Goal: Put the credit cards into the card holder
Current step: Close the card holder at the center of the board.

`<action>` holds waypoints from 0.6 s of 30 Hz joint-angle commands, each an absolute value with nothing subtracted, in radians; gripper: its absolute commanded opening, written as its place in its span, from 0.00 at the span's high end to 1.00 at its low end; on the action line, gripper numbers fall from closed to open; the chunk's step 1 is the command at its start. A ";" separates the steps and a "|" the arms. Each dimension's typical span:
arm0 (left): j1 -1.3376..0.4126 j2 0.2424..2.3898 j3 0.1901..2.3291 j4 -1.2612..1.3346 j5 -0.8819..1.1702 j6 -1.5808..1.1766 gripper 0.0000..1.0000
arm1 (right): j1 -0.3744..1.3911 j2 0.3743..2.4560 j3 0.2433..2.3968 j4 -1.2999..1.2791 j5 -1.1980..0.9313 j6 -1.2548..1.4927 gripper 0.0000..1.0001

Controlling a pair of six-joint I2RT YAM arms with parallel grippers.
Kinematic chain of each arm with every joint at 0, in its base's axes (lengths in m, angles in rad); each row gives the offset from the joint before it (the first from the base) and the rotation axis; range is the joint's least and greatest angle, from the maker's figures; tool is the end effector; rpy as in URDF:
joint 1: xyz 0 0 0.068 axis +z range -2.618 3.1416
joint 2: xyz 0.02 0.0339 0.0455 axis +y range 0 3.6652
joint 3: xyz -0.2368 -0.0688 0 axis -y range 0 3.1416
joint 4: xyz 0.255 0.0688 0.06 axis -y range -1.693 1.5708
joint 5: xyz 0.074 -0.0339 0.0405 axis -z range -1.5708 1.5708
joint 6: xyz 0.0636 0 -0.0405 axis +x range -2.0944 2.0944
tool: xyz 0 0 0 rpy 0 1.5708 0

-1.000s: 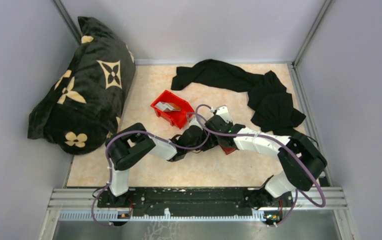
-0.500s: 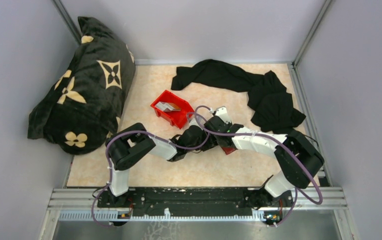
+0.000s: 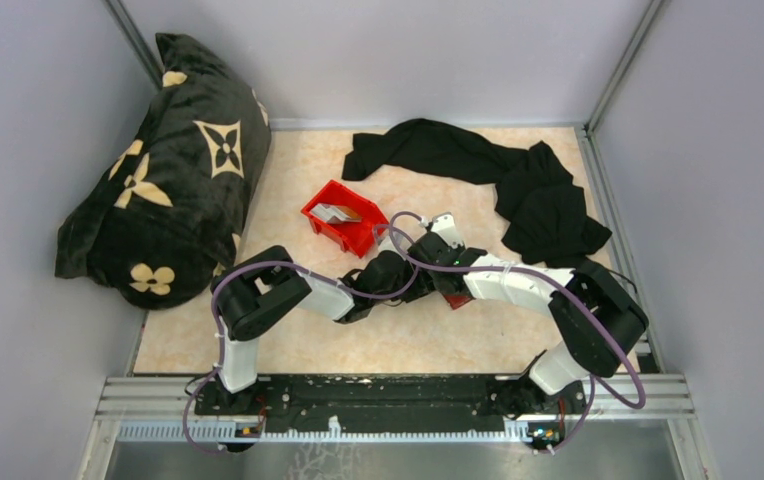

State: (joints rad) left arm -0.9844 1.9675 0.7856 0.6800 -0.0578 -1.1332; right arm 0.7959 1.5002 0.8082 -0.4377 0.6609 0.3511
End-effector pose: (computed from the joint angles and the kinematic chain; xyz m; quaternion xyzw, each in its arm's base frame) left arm 0.2157 -0.3180 0.0526 -0.0786 0.8567 -0.4317 0.2711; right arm 0.2315 0.1806 0.1209 -0.1343 0.9159 -0.1537 0.3456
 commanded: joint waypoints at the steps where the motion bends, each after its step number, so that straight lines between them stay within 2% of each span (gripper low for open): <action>1: -0.976 2.087 0.701 0.299 -0.098 -1.068 0.48 | 0.806 1.493 0.854 -0.443 0.690 0.357 0.93; 18: -0.976 2.116 0.732 0.284 -0.084 -1.057 0.52 | 0.811 1.478 0.851 -0.411 0.596 0.353 0.95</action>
